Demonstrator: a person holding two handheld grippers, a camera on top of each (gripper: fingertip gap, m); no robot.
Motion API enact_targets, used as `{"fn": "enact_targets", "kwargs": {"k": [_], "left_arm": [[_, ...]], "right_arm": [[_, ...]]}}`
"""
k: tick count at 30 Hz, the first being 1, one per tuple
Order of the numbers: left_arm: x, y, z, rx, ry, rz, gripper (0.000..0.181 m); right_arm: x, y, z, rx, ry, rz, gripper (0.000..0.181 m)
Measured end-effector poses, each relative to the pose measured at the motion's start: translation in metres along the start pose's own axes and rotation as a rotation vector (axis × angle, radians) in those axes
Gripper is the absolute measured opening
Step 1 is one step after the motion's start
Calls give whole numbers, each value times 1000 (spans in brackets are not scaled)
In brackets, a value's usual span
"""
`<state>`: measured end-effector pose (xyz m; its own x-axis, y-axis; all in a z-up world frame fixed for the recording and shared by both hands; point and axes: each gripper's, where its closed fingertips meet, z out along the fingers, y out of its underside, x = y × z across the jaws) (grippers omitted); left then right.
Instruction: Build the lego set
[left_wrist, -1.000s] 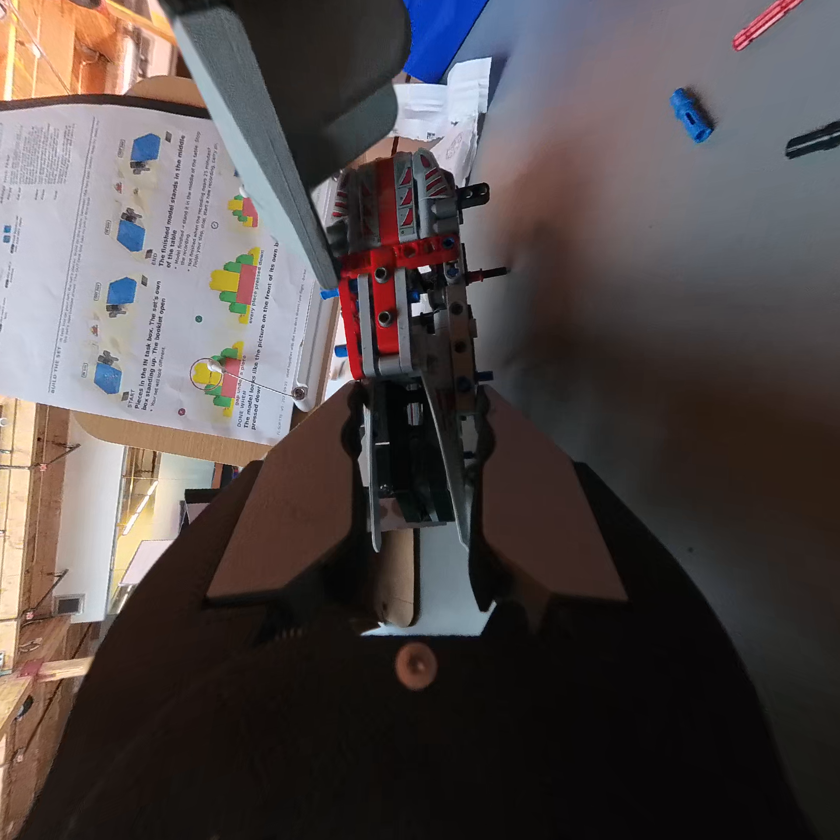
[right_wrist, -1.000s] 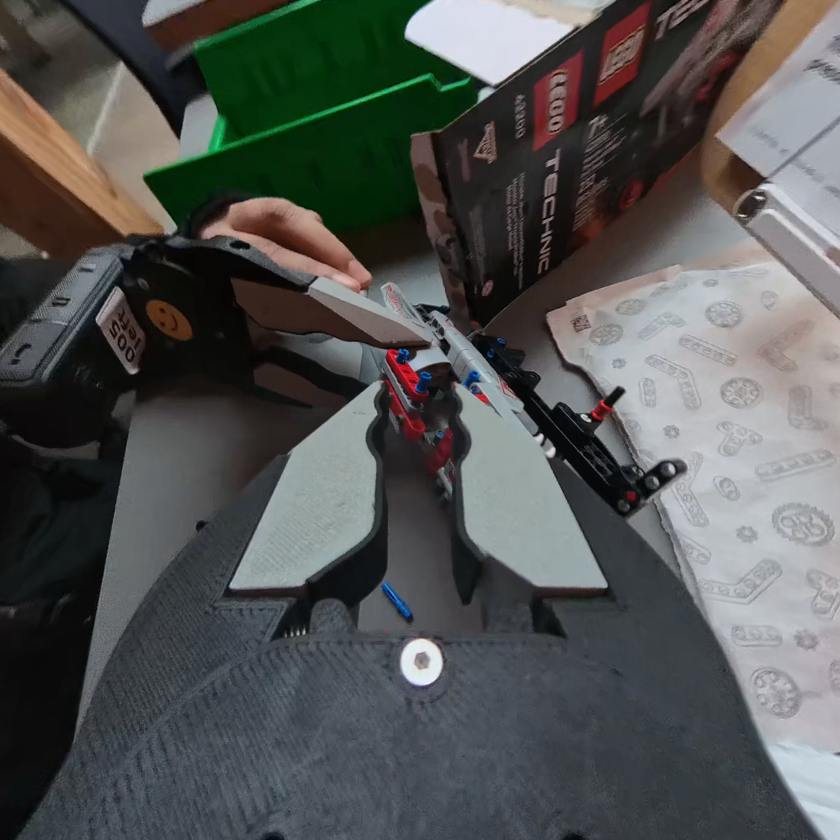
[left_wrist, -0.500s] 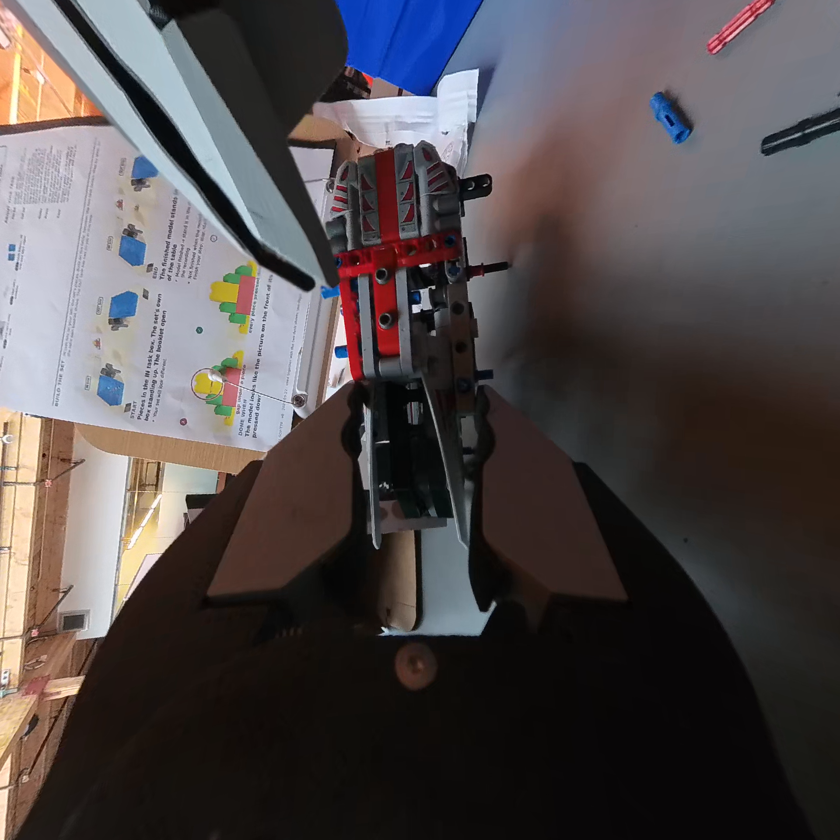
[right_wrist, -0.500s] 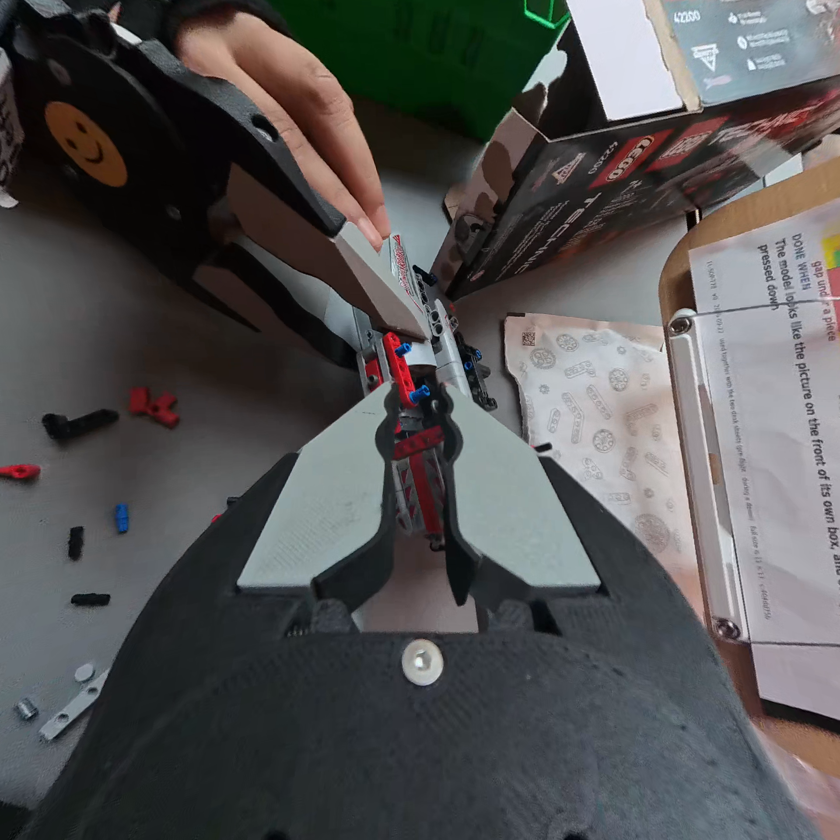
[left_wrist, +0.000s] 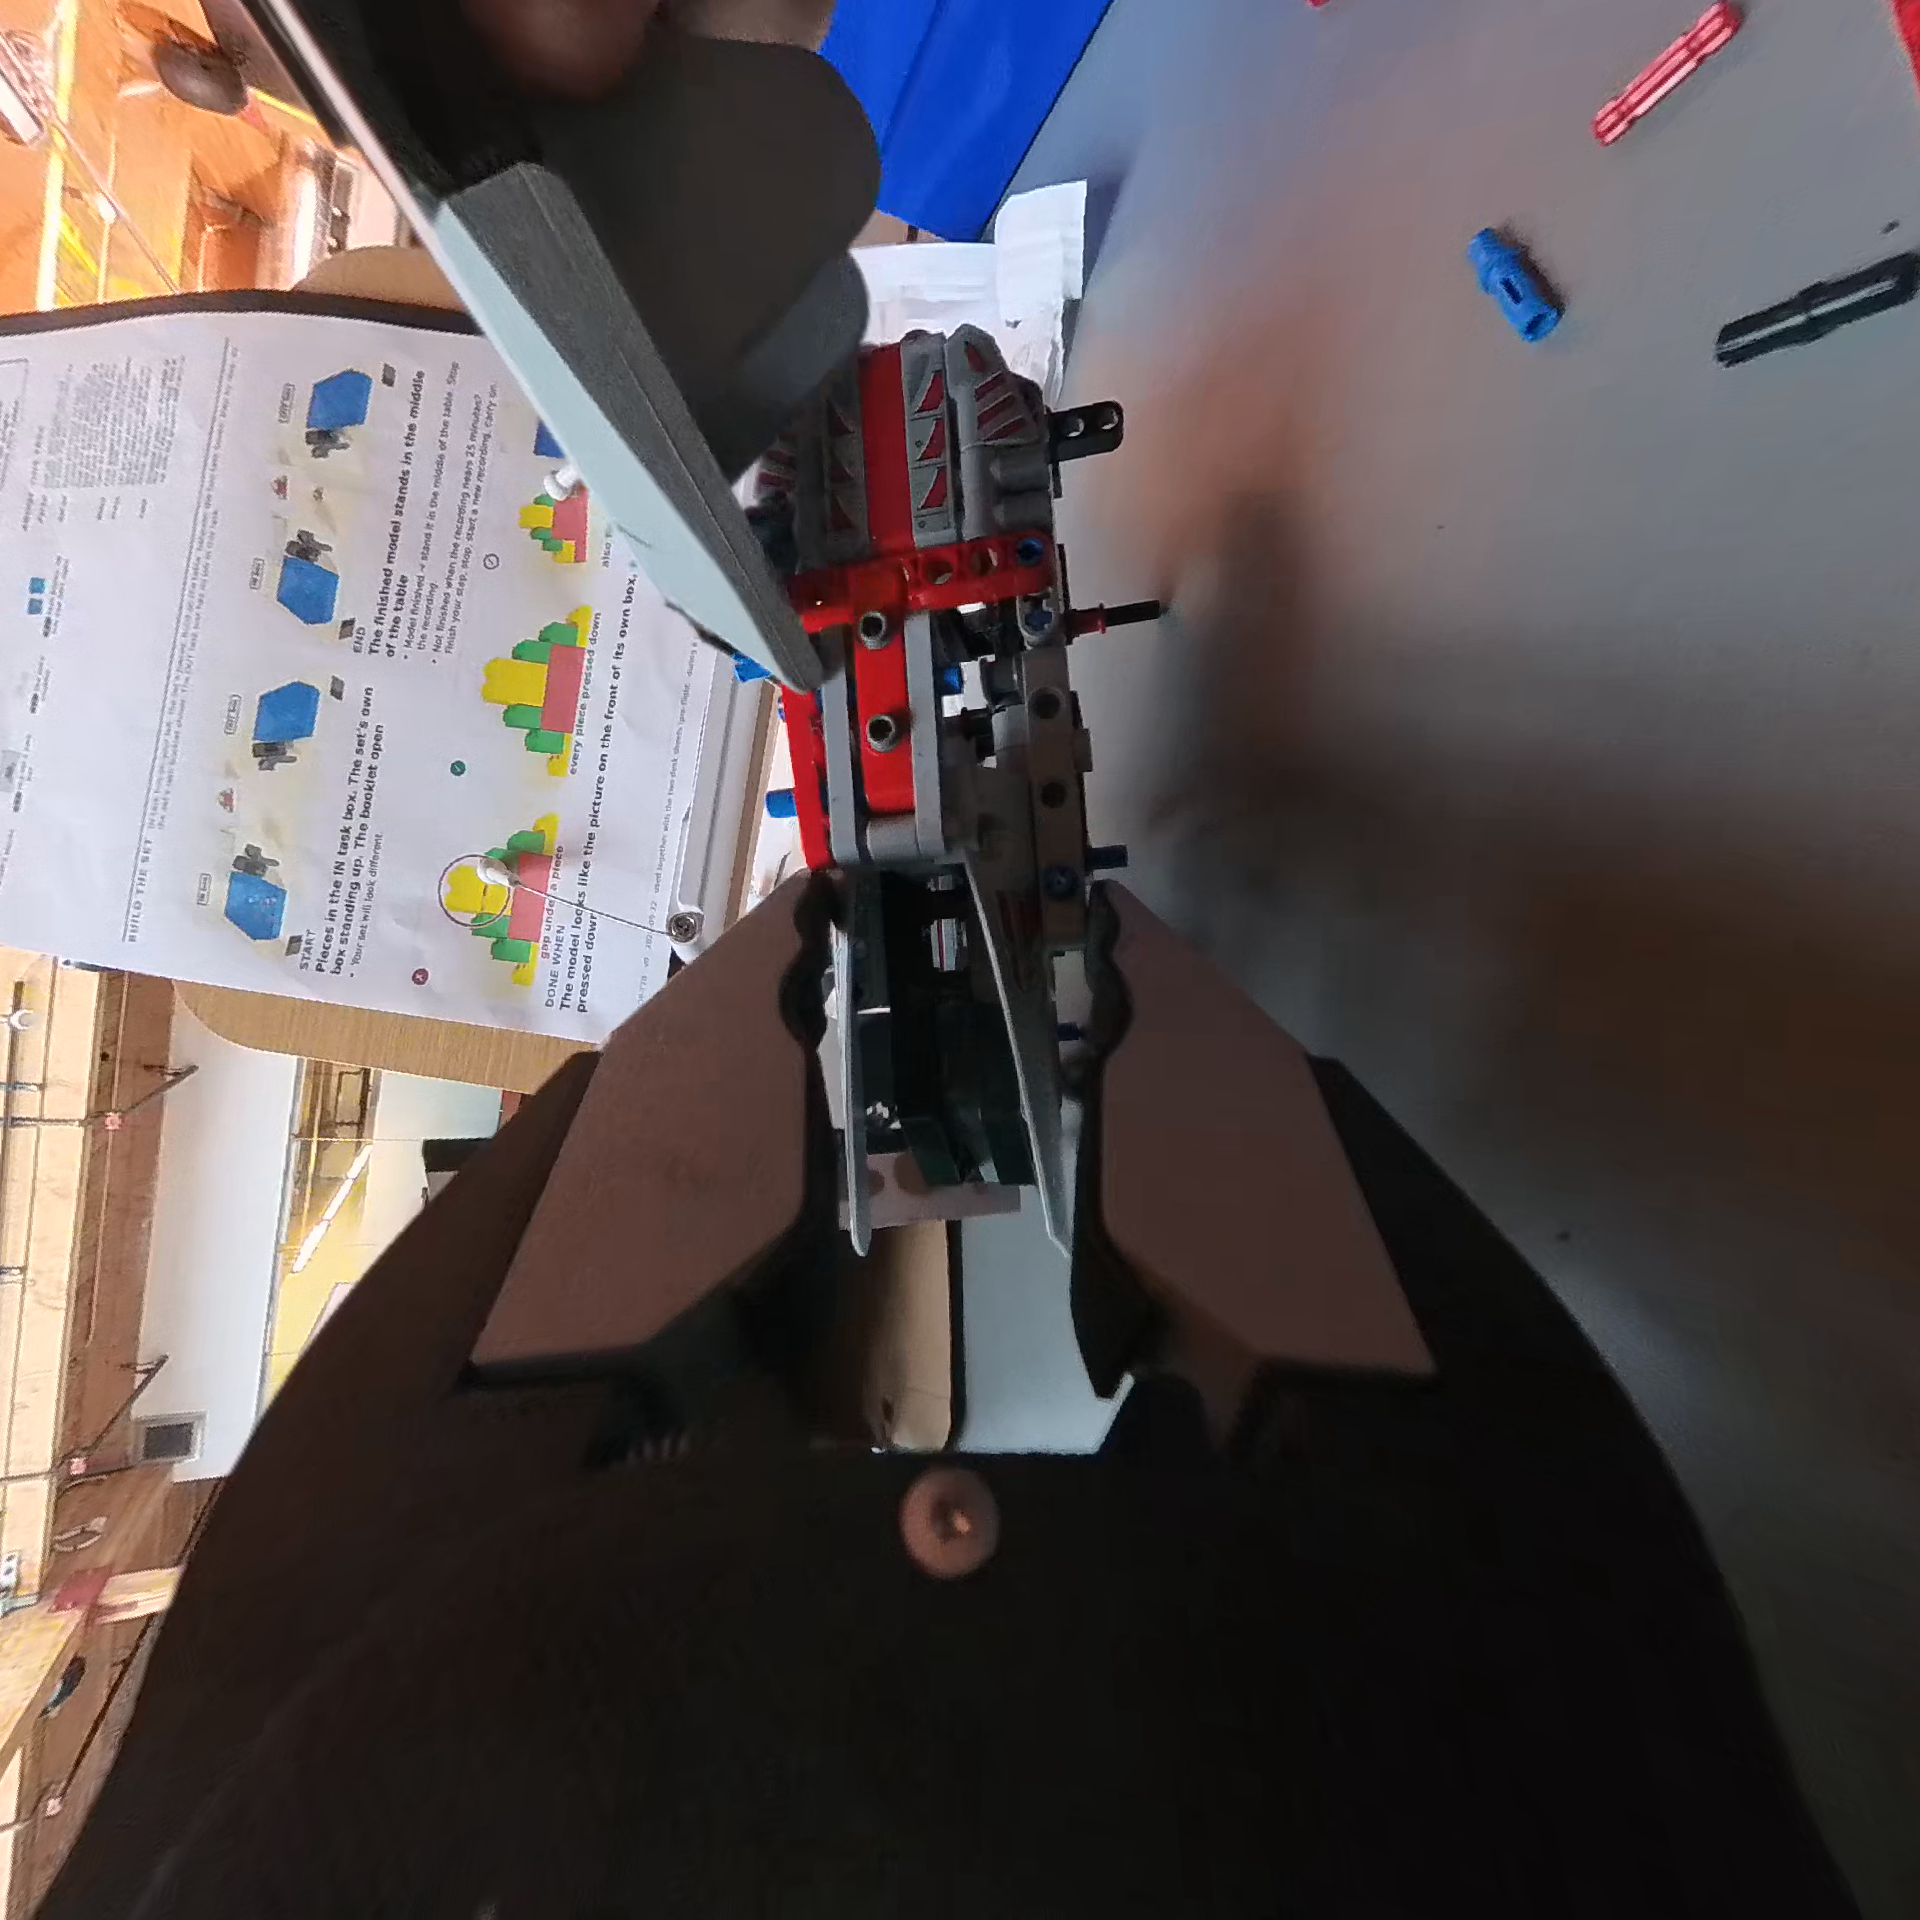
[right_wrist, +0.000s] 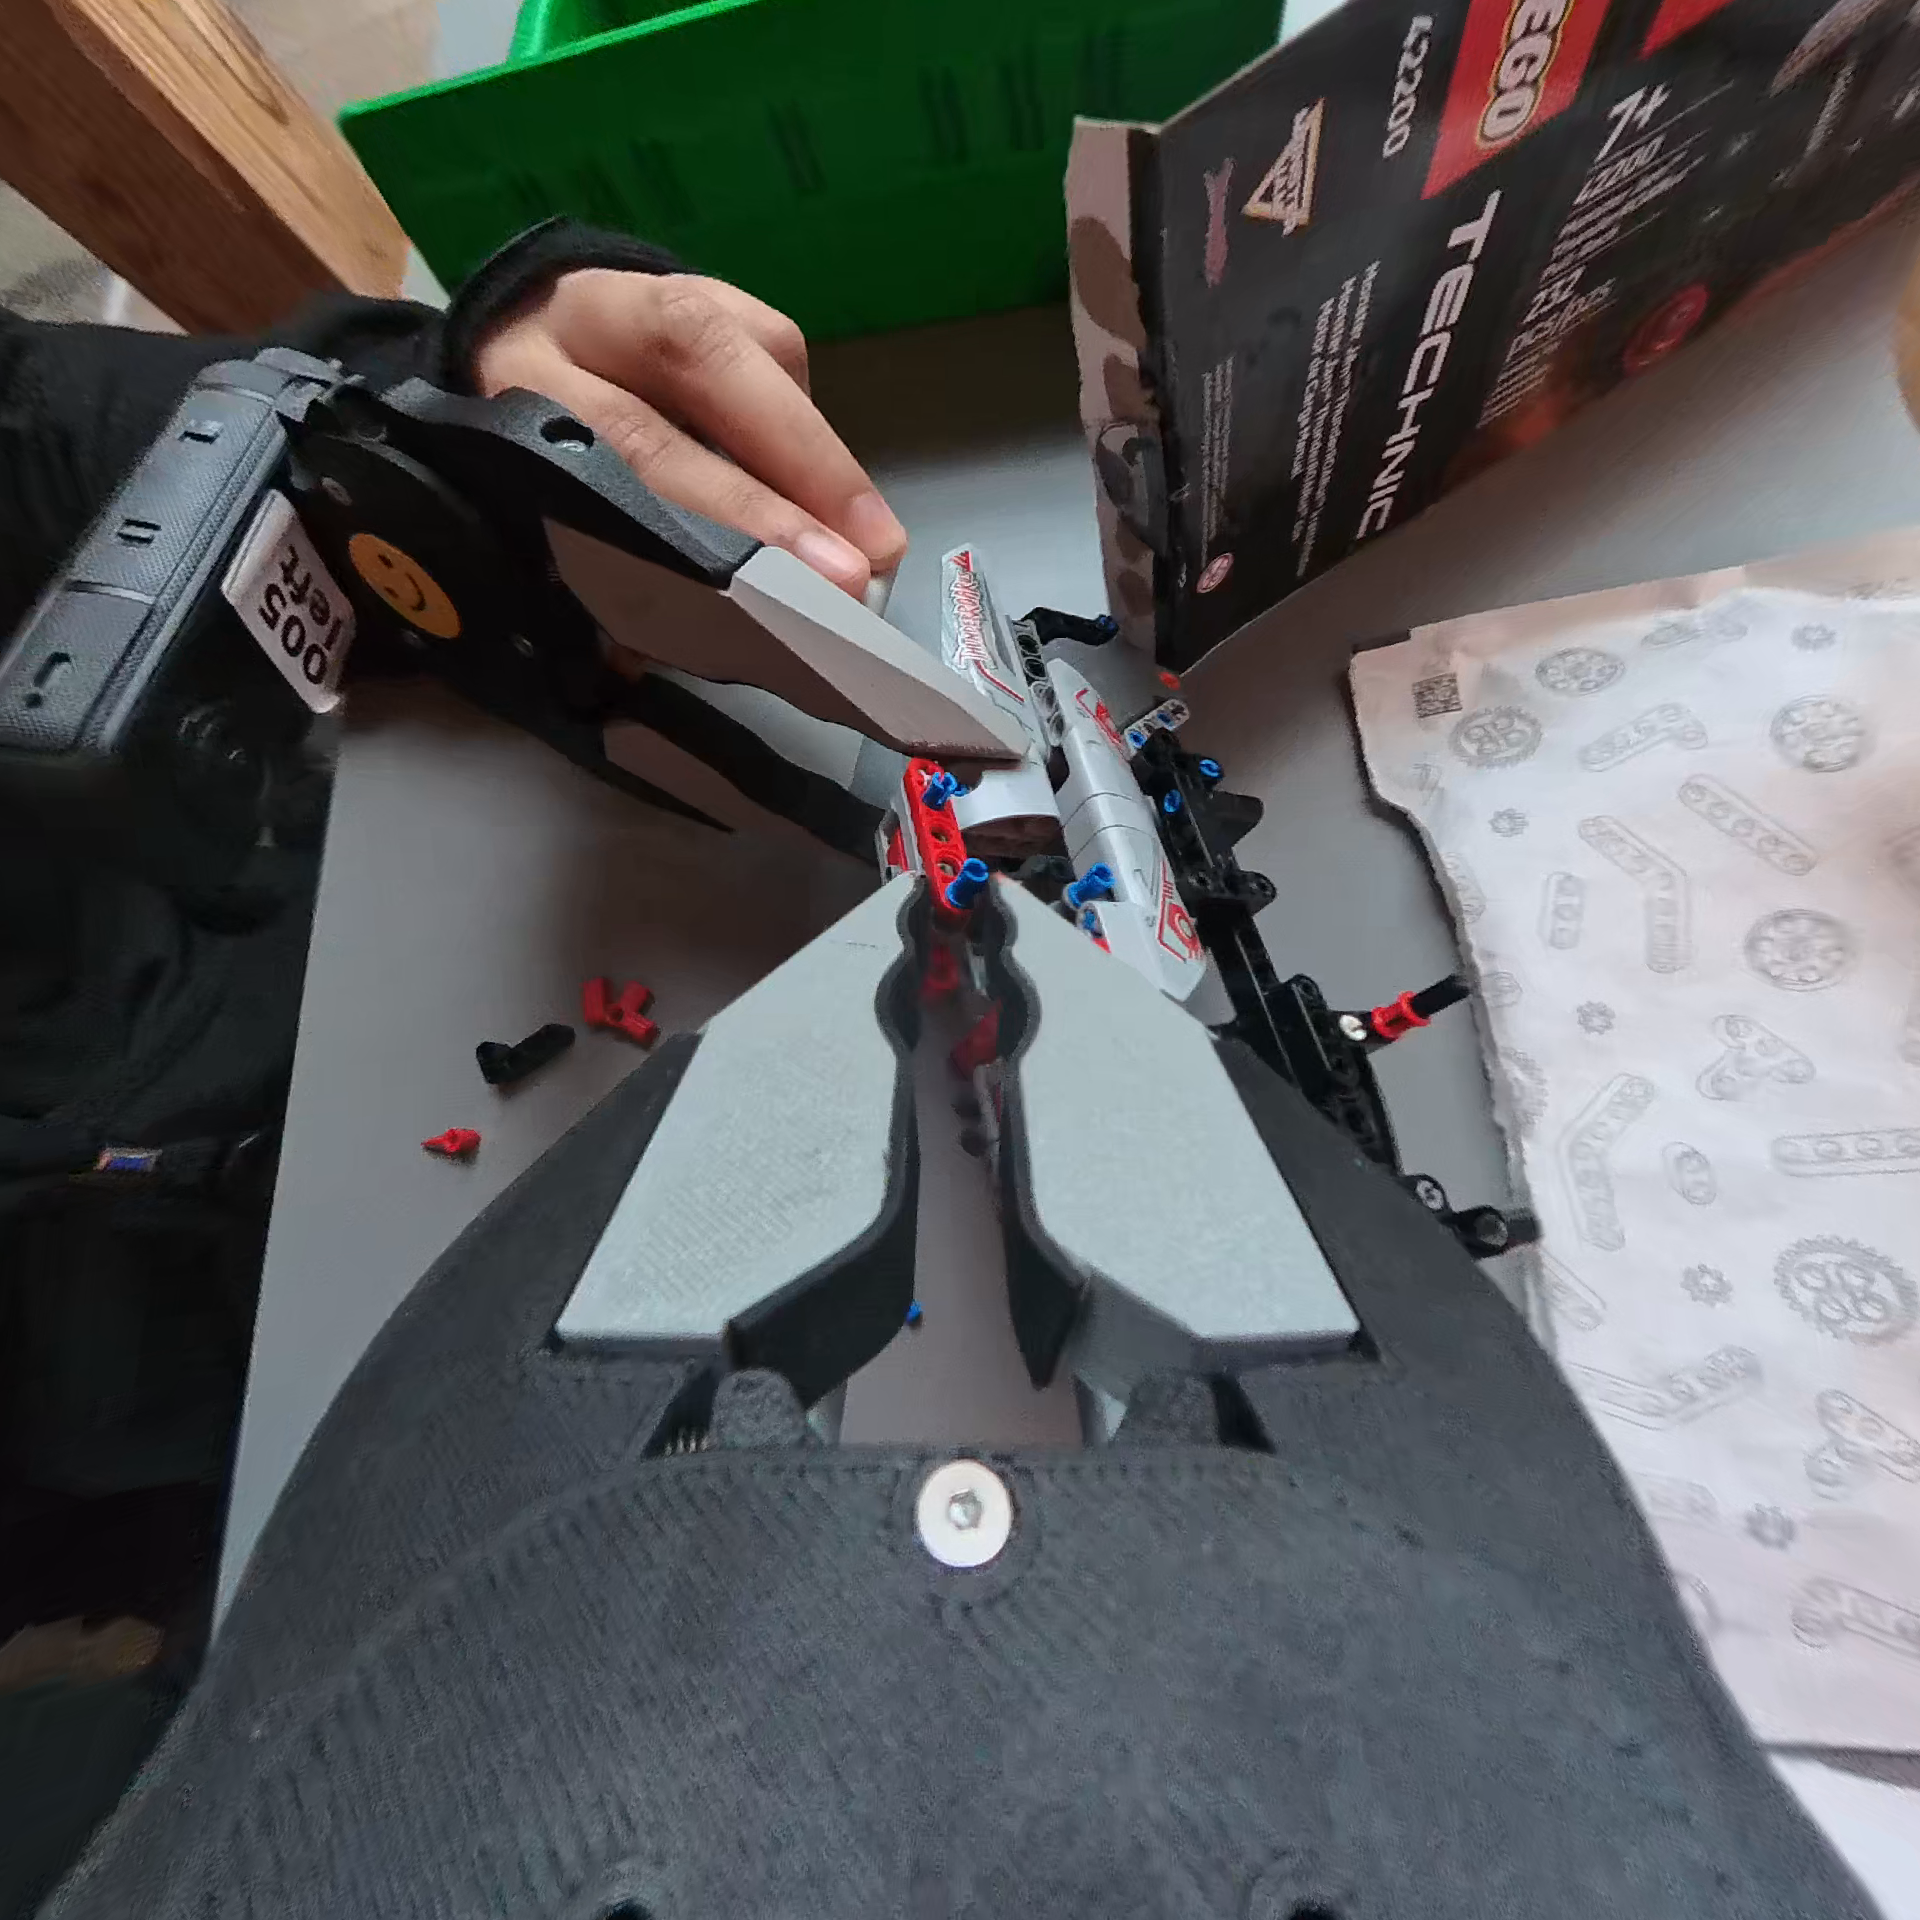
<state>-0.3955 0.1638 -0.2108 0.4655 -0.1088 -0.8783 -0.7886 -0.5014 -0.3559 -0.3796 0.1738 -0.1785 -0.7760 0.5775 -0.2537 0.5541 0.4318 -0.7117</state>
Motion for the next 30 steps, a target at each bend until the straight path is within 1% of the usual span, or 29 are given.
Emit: {"fn": "enact_targets", "kwargs": {"k": [7, 9, 10, 13, 17, 19, 22, 24, 27, 30], "left_arm": [[-1, 3, -1, -1, 6, -3, 47], [-2, 4, 0, -13, 4, -16, 47], [-3, 6, 0, -24, 12, -24, 47], [-6, 14, -5, -28, 34, -43, 47], [-10, 17, -4, -62, 25, -100, 47], [-12, 16, -5, -45, 25, -142, 47], [-11, 11, -4, -48, 29, -152, 48], [-11, 14, -3, -60, 24, -157, 48], [-9, 14, -2, -43, 17, -130, 47], [-8, 11, -1, -38, 11, -109, 47]], "right_arm": [[0, -5, 5, 37, -17, -33, 5], [3, -8, 4, 31, 31, -73, 5], [4, -11, 6, 42, 36, -54, 5], [4, -19, 12, 153, -37, 57, 5], [9, -31, 10, 268, -24, 103, 5], [13, -39, 8, 337, -27, 144, 3], [19, -39, 6, 394, -62, 212, 0], [19, -37, 7, 381, -50, 184, 0], [20, -30, 7, 286, 10, 127, 1], [19, -25, 4, 243, 3, 115, 1]]}}
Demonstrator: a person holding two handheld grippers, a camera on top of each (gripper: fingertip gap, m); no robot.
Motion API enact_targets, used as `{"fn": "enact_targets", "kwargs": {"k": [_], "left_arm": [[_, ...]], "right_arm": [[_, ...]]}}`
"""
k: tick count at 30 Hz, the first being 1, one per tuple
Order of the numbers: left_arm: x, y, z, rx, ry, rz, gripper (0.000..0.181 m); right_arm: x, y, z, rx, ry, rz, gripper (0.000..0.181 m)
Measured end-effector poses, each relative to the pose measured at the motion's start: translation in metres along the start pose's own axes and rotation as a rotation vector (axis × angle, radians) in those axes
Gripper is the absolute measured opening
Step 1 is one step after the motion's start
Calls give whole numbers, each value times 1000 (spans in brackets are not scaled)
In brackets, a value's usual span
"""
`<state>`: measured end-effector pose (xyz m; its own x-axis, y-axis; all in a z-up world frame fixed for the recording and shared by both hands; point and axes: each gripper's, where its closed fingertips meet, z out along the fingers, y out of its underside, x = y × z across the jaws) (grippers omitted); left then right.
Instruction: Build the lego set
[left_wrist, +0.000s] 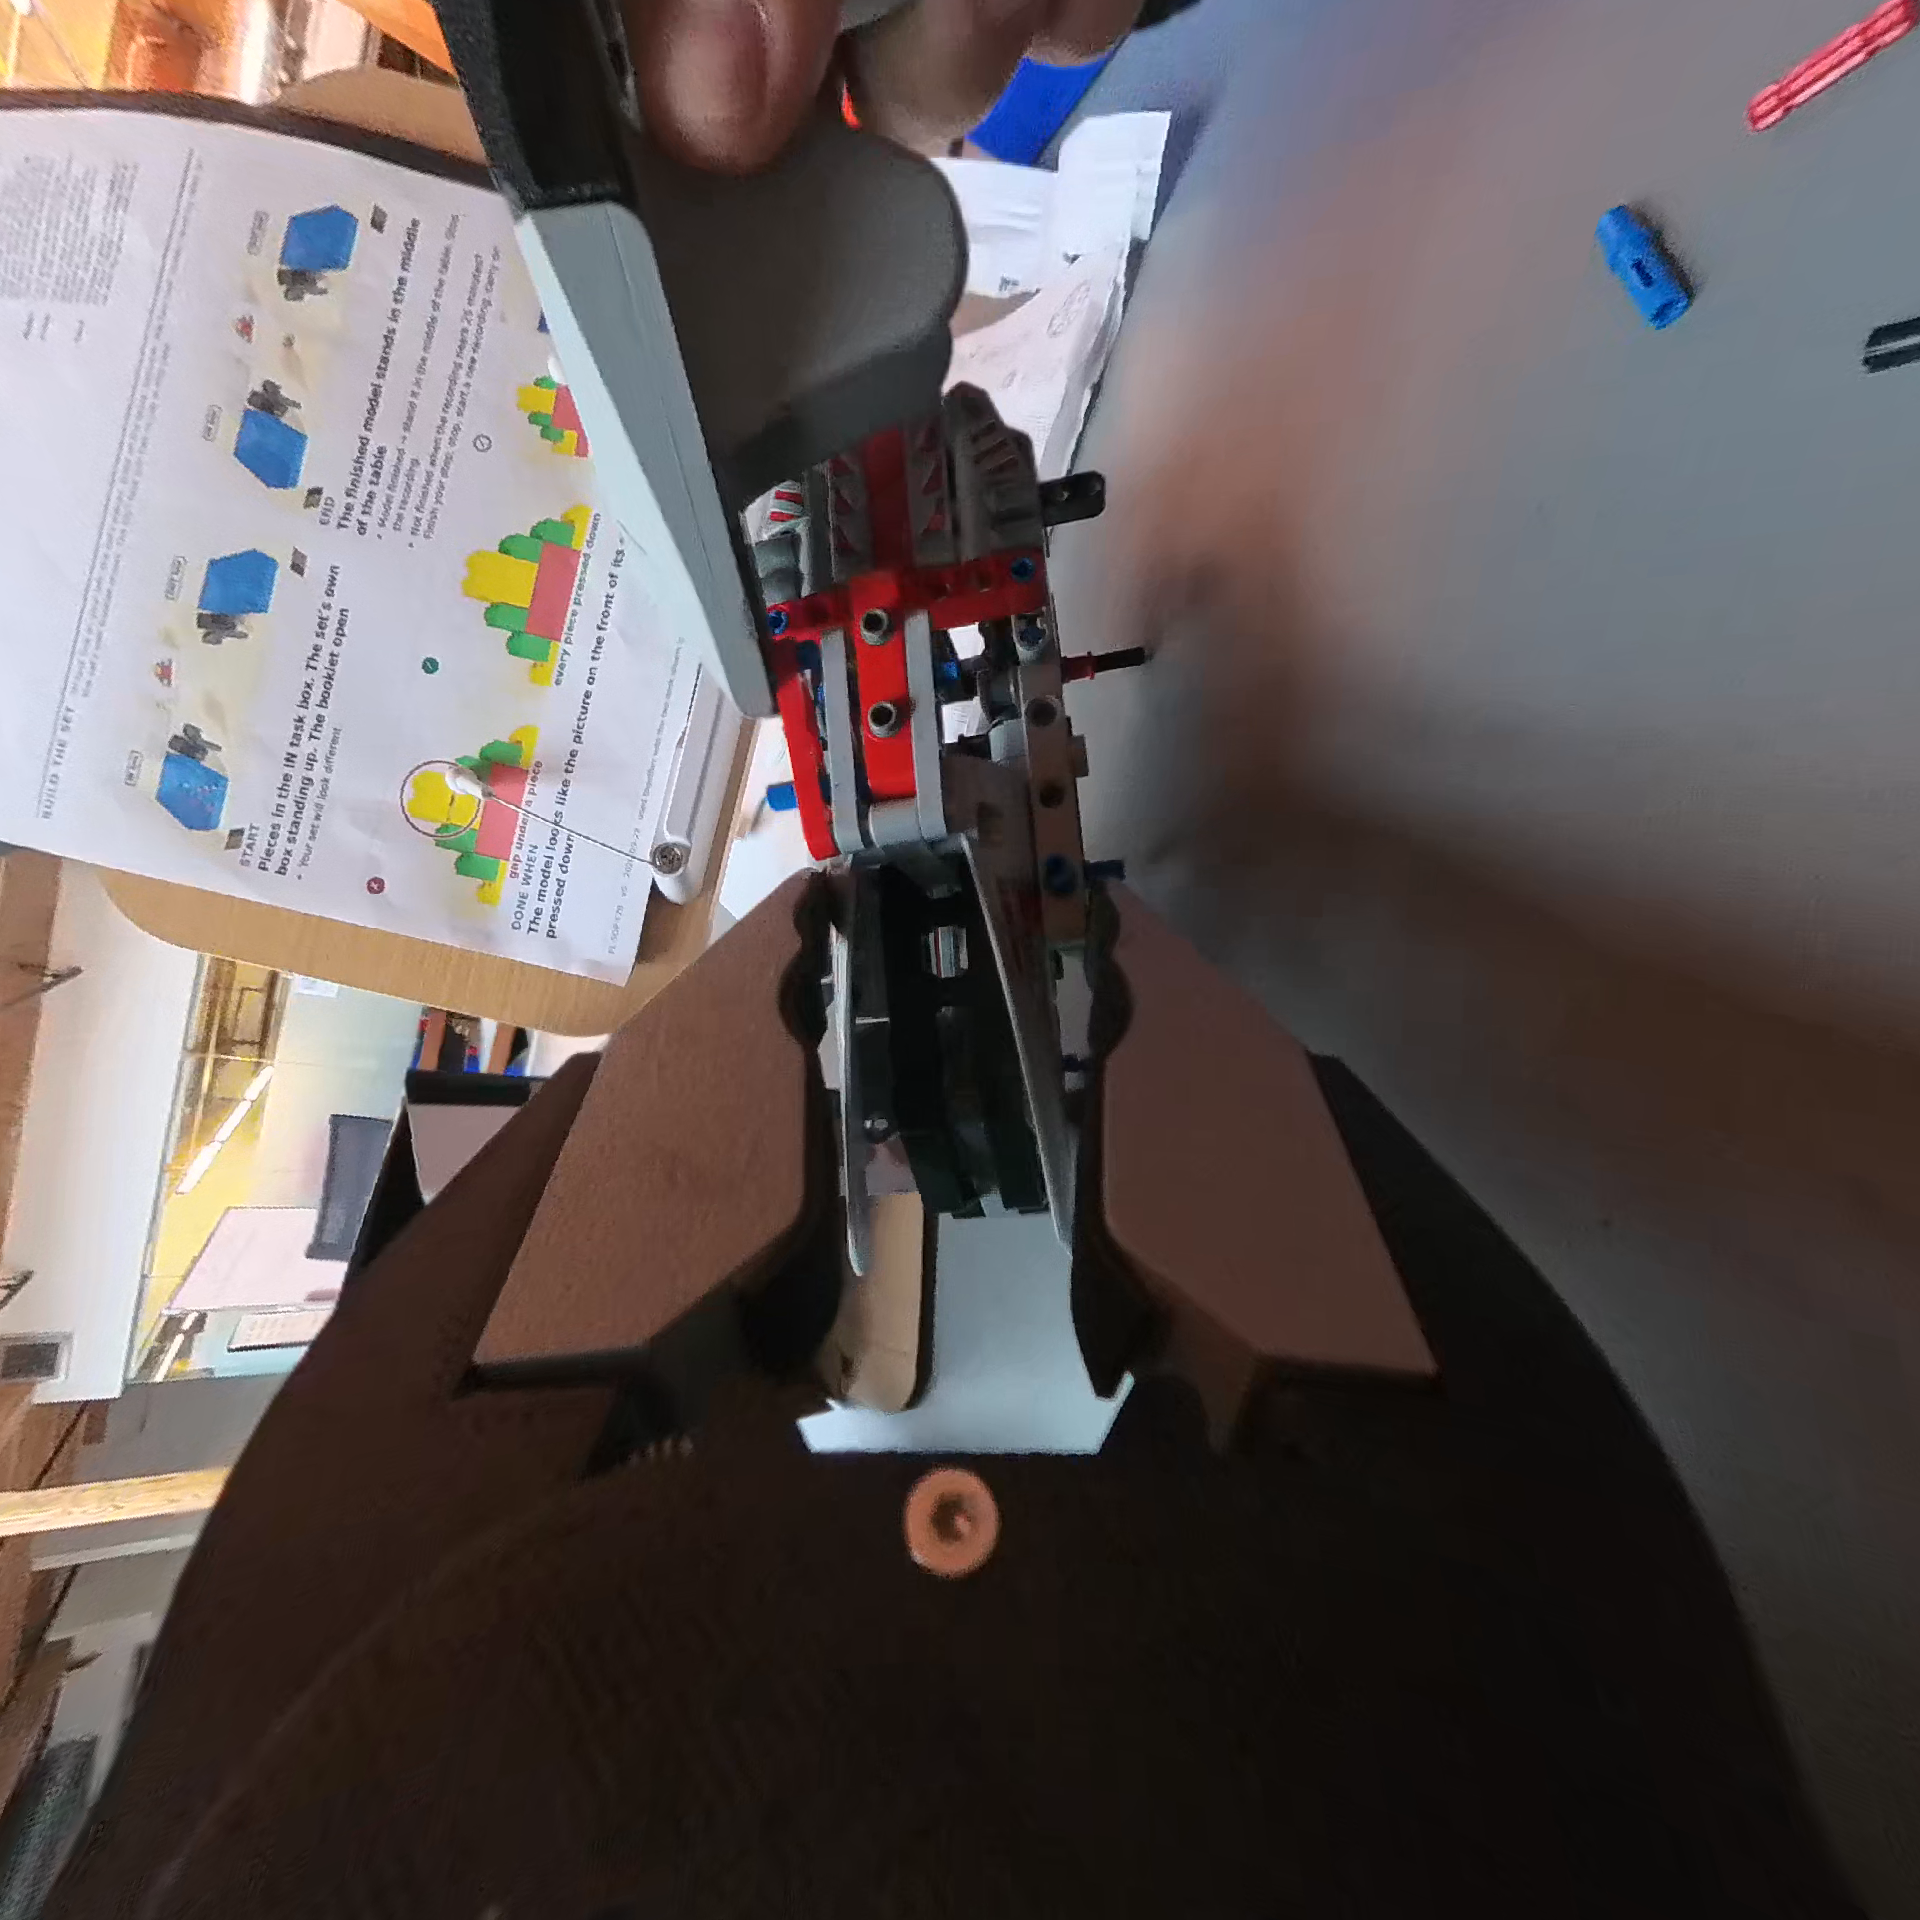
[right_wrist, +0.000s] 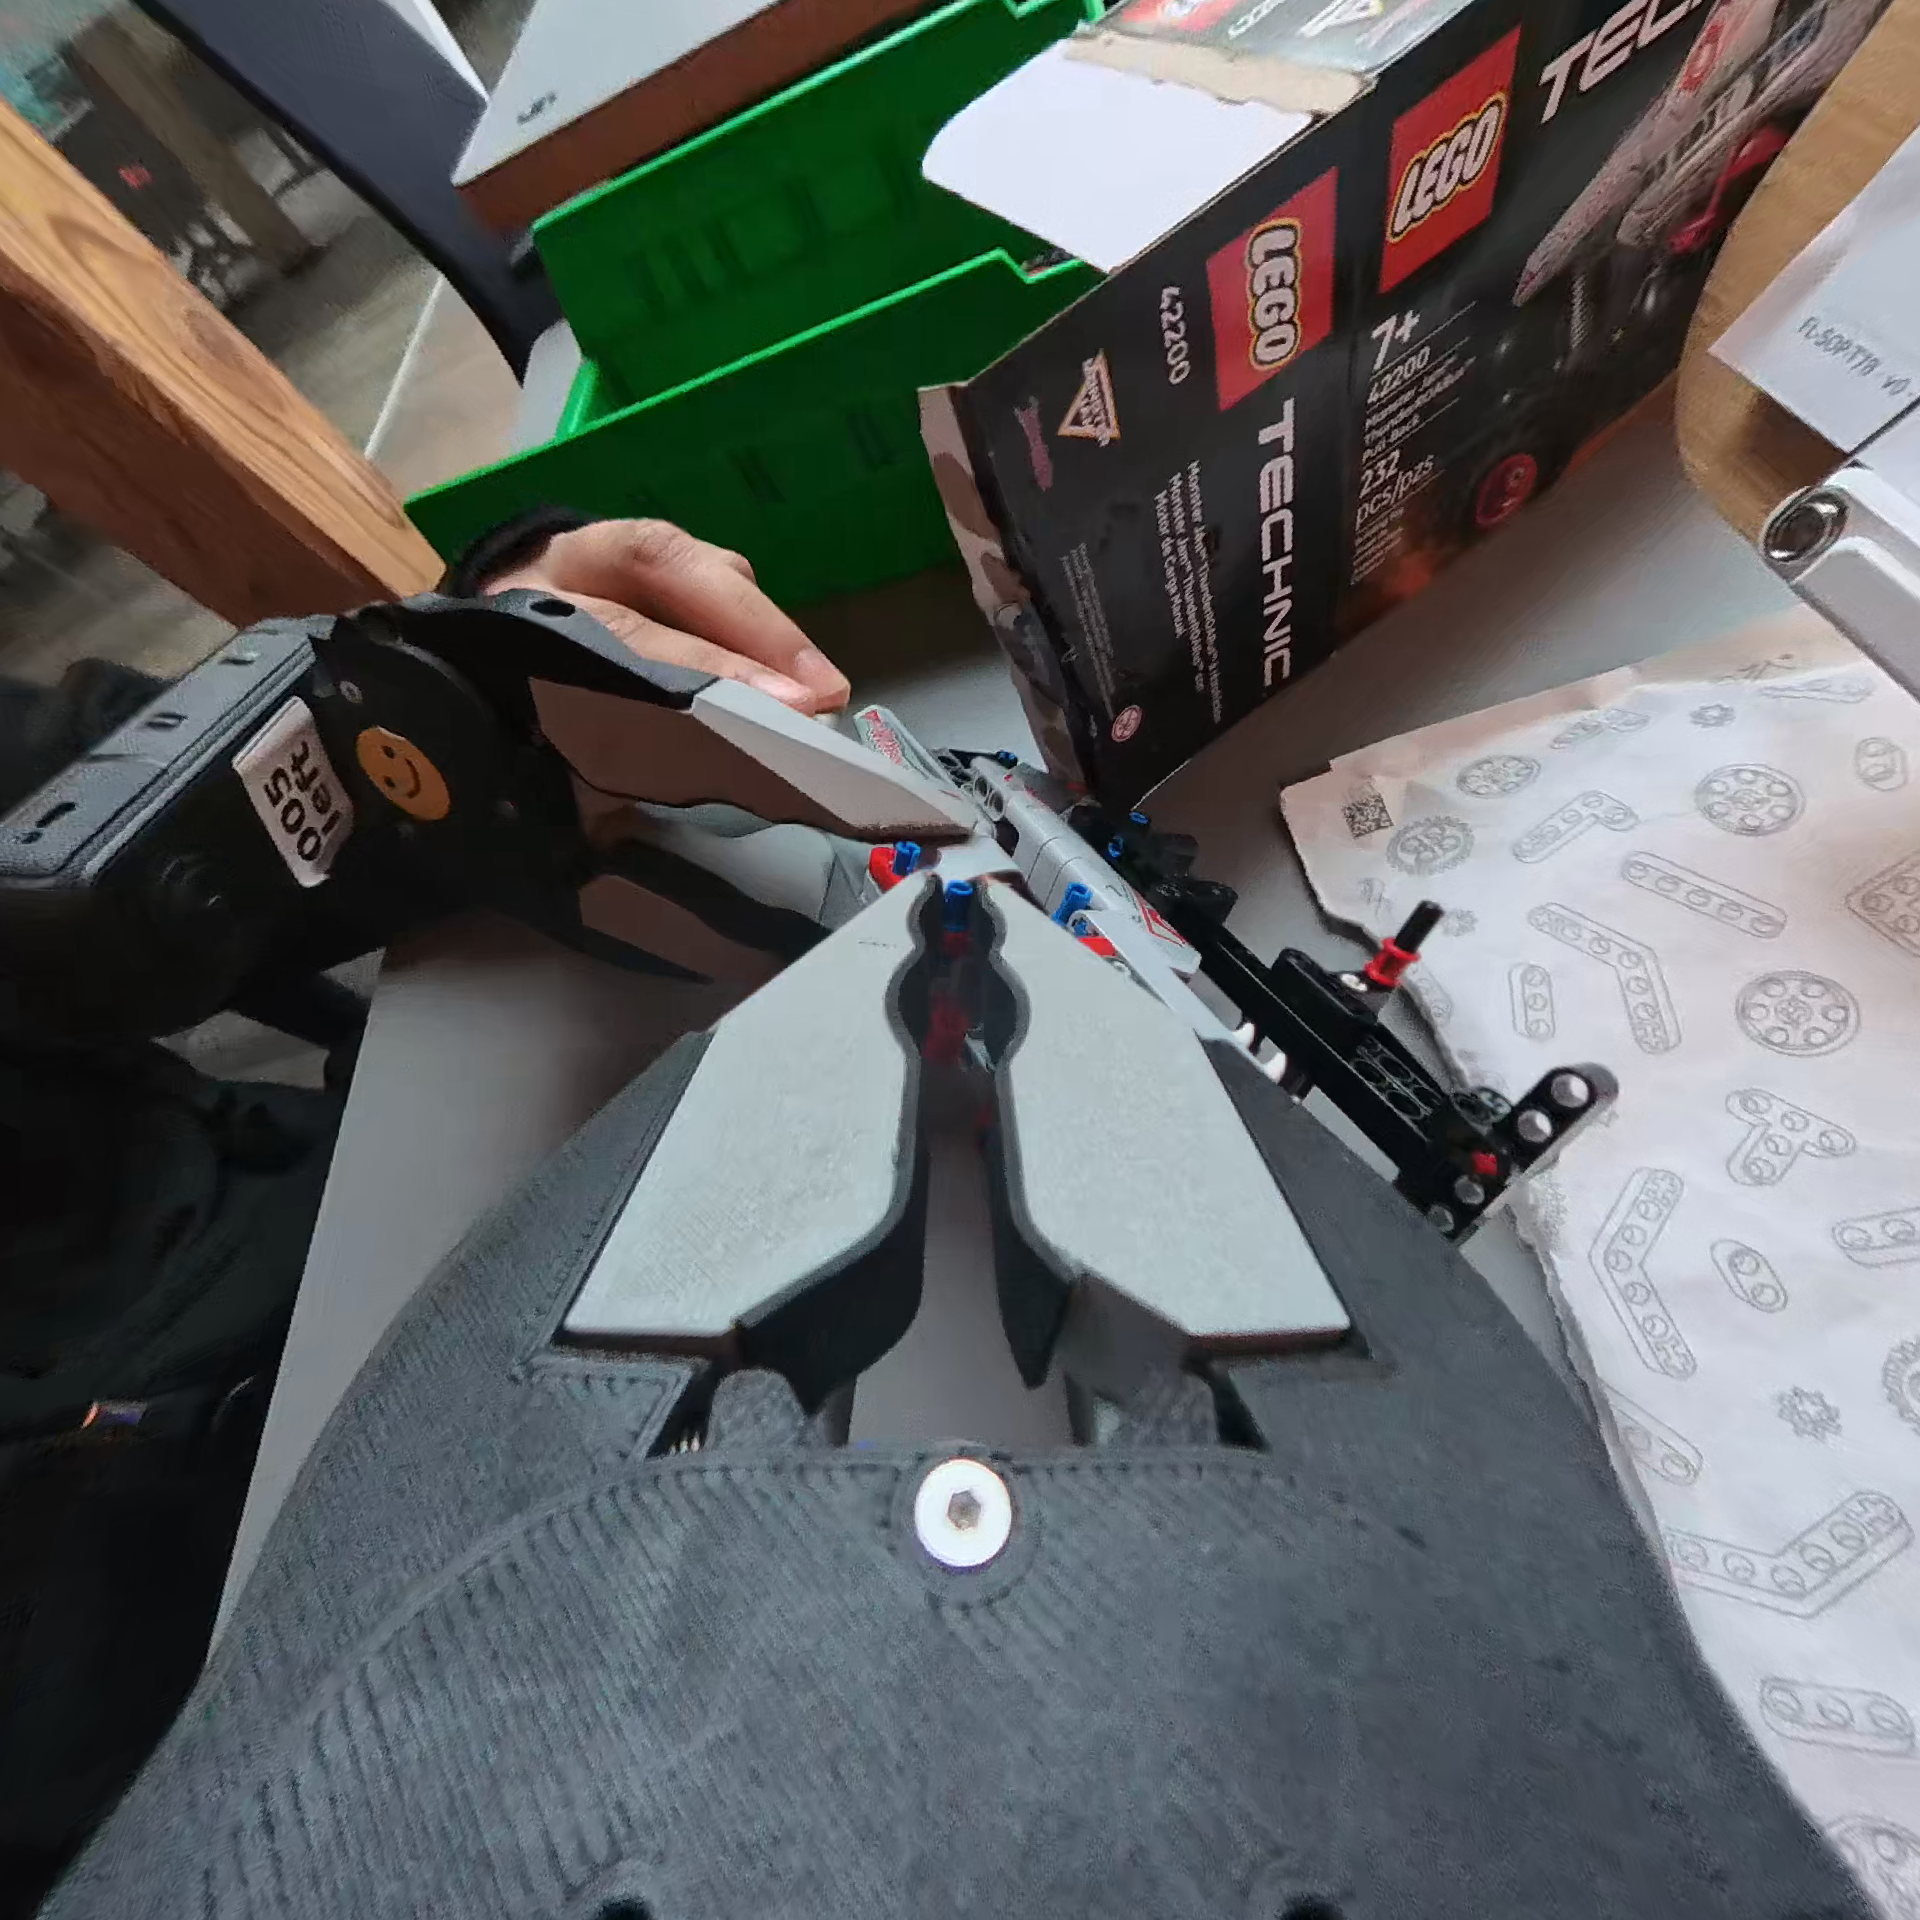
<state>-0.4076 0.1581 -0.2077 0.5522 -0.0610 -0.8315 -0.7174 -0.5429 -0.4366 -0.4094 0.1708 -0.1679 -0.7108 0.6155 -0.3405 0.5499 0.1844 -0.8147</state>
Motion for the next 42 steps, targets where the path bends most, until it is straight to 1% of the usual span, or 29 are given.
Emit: {"fn": "enact_targets", "kwargs": {"k": [2, 5, 8, 12, 17, 22, 27, 31, 32, 33, 34, 35, 36, 37, 38, 39, 40, 42], "left_arm": [[1, -2, 0, 9, 0, 7, 47], [3, -6, -3, 34, 31, 14, 47], [3, -3, -5, 27, 37, 32, 47], [2, -1, -5, -2, 29, 66, 47], [0, 2, -7, -23, 32, 61, 47], [-10, -2, -10, -23, -3, 29, 47], [-9, -1, -12, -41, 8, 21, 46], [-10, -4, -13, -38, 14, -13, 46], [-8, -3, -12, -42, 25, -5, 47], [-1, -3, -12, -39, 61, 4, 46], [10, -15, -12, 25, 85, 43, 46], [19, -31, -13, 73, 85, 90, 46], [20, -36, -12, 38, 76, 86, 46], [18, -37, -8, 25, 85, 23, 46], [14, -32, -5, 11, 84, -30, 46], [11, -25, -4, -18, 68, -22, 46], [9, -21, -5, -19, 51, 2, 46], [9, -18, -5, -15, 34, 18, 46]], "right_arm": [[-1, 1, -3, -2, -20, 20, 0], [-2, -2, -2, 23, -61, 110, 0], [-2, -4, 2, 52, -83, 149, 0], [0, -8, 5, 82, -40, 134, 1], [3, -14, 9, 159, -33, 195, 0], [6, -26, 8, 229, 64, 160, 0], [7, -29, 11, 226, 205, 42, 0], [6, -32, 11, 251, 230, 6, 0], [7, -31, 12, 250, 236, 4, 0], [6, -36, 11, 292, 235, -4, 0], [2, -51, 3, 375, 217, -1, 0], [-3, -65, -6, 417, 205, -6, 0], [-6, -74, -12, 403, 221, -42, 0], [-12, -78, -14, 372, 219, -76, 0], [-19, -79, -15, 352, 183, -84, 0], [-23, -79, -17, 346, 160, -79, 0], [-23, -76, -19, 330, 161, -71, 0], [-20, -67, -22, 246, 170, -61, 0]]}}
